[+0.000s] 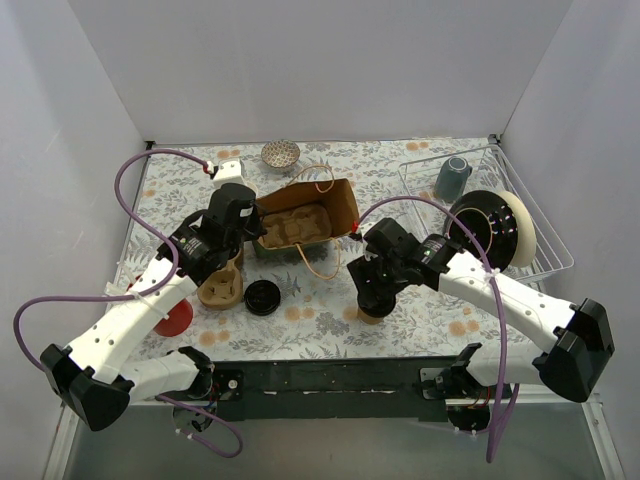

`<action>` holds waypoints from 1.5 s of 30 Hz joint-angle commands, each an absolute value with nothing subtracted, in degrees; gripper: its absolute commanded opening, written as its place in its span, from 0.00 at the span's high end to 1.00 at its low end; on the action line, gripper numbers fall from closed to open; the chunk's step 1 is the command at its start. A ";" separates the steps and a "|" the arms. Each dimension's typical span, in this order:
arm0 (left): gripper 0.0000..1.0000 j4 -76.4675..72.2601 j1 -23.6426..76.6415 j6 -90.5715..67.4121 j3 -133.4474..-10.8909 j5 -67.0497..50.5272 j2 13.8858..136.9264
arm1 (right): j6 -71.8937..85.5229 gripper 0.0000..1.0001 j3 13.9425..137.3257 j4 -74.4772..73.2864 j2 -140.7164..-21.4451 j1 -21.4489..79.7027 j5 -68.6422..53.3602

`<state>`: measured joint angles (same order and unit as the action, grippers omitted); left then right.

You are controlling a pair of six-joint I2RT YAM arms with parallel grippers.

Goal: Pack the takeout coffee

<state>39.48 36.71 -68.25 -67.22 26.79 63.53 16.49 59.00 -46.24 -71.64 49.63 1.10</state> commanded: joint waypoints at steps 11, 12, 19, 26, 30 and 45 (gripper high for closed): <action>1.00 39.99 36.47 -68.38 -67.24 27.51 61.44 | 19.51 0.24 59.23 -46.58 -71.46 50.71 2.98; 1.00 39.99 36.47 -68.29 -67.24 27.51 61.44 | 19.60 0.24 60.80 -46.84 -71.37 50.71 3.34; 1.00 39.81 36.47 -68.38 -67.50 27.25 61.61 | 20.21 0.23 64.51 -48.60 -71.02 50.71 4.39; 1.00 40.08 36.47 -68.20 -67.41 27.42 61.35 | 19.34 0.18 60.57 -48.17 -70.84 50.80 4.22; 1.00 40.17 36.56 -68.03 -67.67 27.42 61.26 | 19.34 0.17 59.15 -46.85 -70.93 50.80 4.48; 1.00 40.17 36.47 -68.64 -67.15 27.07 60.82 | 20.65 0.18 57.83 -45.88 -71.98 51.42 6.94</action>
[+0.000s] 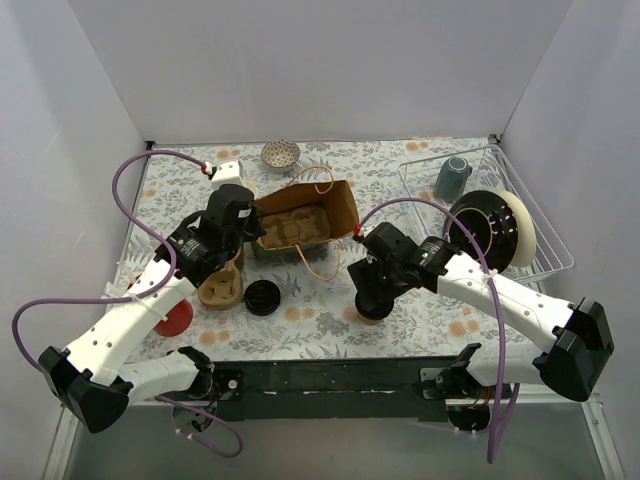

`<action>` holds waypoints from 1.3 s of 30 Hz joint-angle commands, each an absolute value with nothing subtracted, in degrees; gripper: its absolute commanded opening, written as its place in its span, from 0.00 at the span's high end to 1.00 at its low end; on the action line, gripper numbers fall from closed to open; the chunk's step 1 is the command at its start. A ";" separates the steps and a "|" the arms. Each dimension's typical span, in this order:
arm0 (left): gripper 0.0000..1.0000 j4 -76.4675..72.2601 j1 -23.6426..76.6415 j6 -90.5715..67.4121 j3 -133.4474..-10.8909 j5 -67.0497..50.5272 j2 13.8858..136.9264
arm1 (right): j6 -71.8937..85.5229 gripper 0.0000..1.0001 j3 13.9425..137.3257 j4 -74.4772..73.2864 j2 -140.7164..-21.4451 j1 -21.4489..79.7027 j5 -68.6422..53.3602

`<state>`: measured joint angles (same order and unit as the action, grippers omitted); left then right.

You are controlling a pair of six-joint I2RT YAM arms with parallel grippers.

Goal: Pack the takeout coffee

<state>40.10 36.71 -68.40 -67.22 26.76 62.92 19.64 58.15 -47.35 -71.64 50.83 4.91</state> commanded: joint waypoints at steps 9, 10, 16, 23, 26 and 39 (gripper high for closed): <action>1.00 40.08 36.47 -68.38 -66.89 26.89 60.73 | 22.06 0.17 58.10 -45.88 -73.21 52.38 8.35; 1.00 40.08 36.47 -68.47 -66.88 26.89 60.56 | 22.23 0.16 58.10 -45.97 -73.47 52.47 8.44; 1.00 39.99 36.47 -68.38 -66.62 27.07 60.56 | 22.41 0.13 59.85 -46.93 -74.18 53.35 9.05; 1.00 39.81 36.47 -68.38 -66.53 27.16 60.73 | 22.76 0.18 60.73 -49.39 -75.41 53.53 11.60; 1.00 39.99 36.47 -68.47 -66.45 27.25 60.47 | 22.94 0.24 60.38 -49.66 -75.15 53.61 11.51; 1.00 26.47 36.47 -55.46 -60.65 14.07 55.46 | 20.92 0.52 79.41 -64.67 -64.78 53.70 19.50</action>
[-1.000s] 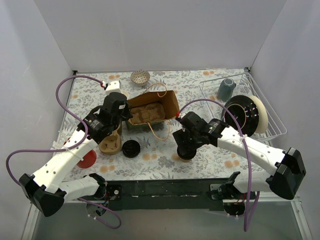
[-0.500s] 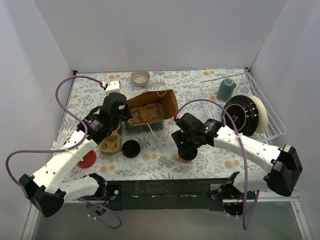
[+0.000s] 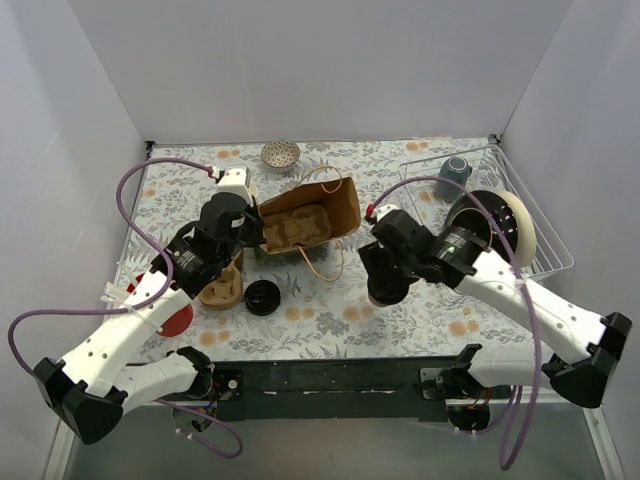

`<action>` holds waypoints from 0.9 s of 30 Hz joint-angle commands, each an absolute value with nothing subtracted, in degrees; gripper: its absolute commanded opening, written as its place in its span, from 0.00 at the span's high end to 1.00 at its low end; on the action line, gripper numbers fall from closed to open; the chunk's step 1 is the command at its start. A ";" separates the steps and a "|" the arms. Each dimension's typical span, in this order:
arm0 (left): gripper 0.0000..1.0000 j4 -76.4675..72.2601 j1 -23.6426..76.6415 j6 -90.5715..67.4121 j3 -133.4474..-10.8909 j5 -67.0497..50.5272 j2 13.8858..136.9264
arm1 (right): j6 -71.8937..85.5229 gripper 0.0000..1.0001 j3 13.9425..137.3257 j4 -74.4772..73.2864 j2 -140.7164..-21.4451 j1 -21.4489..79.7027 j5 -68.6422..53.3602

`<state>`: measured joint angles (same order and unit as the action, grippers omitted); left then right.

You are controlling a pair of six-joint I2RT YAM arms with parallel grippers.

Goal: Pack the takeout coffee

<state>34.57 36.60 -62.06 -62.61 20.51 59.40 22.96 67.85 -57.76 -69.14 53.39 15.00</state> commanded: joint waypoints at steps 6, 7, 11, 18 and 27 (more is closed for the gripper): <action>1.00 26.64 36.47 -52.12 -61.88 9.78 57.65 | 14.01 0.56 96.91 -71.99 -63.55 53.61 21.01; 1.00 25.33 36.47 -51.77 -61.27 8.80 57.40 | 12.06 0.56 98.07 -71.29 -63.46 53.61 20.22; 1.00 23.64 36.47 -51.68 -62.22 5.80 58.79 | 0.73 0.56 97.12 -60.78 -61.79 53.61 11.55; 1.00 26.11 36.47 -54.84 -67.41 1.94 65.21 | -10.71 0.58 94.83 -47.65 -61.79 53.70 0.35; 1.00 25.40 36.47 -54.84 -65.22 0.18 64.42 | -21.08 0.58 97.11 -46.76 -70.22 54.31 -2.02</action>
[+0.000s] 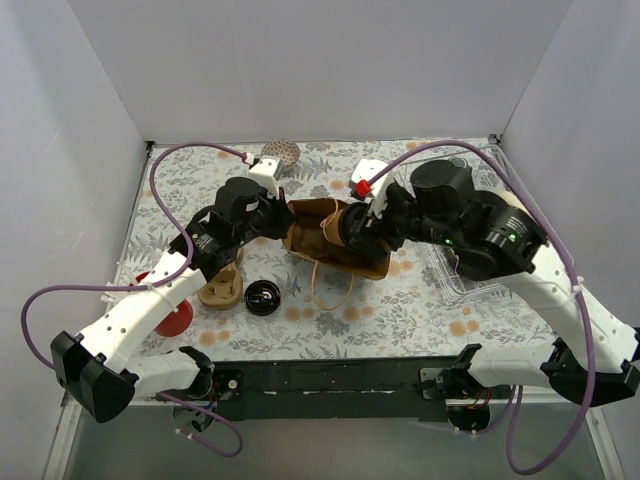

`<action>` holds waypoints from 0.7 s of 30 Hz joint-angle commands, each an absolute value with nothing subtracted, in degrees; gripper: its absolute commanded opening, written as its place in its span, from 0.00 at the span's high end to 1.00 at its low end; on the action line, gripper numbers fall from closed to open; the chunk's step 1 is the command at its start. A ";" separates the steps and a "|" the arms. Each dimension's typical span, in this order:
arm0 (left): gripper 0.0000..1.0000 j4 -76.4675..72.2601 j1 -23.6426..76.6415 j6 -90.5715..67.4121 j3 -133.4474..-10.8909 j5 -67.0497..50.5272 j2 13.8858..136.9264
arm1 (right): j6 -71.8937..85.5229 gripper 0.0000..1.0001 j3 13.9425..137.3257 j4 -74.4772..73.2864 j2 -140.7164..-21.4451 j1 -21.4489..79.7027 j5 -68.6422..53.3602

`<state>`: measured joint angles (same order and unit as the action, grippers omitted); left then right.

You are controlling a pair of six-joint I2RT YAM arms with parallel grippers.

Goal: Pack the takeout coffee

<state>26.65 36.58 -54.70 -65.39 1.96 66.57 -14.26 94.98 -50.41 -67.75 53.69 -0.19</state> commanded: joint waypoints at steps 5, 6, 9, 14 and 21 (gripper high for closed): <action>1.00 28.21 36.47 -56.07 -65.57 0.35 65.39 | -20.66 0.58 101.07 -47.73 -73.21 56.95 -0.62; 1.00 28.21 36.47 -56.42 -65.39 0.44 65.30 | -20.65 0.58 101.42 -47.29 -73.21 57.48 -0.53; 1.00 28.56 36.47 -56.78 -65.21 0.26 65.21 | -20.48 0.58 102.91 -45.80 -73.39 59.50 -0.35; 1.00 30.76 36.47 -55.99 -66.79 0.35 66.97 | -19.95 0.58 104.24 -40.53 -73.39 62.66 7.37; 1.00 30.50 36.47 -56.08 -67.85 0.09 67.67 | -18.72 0.59 100.21 -36.91 -72.42 64.33 8.35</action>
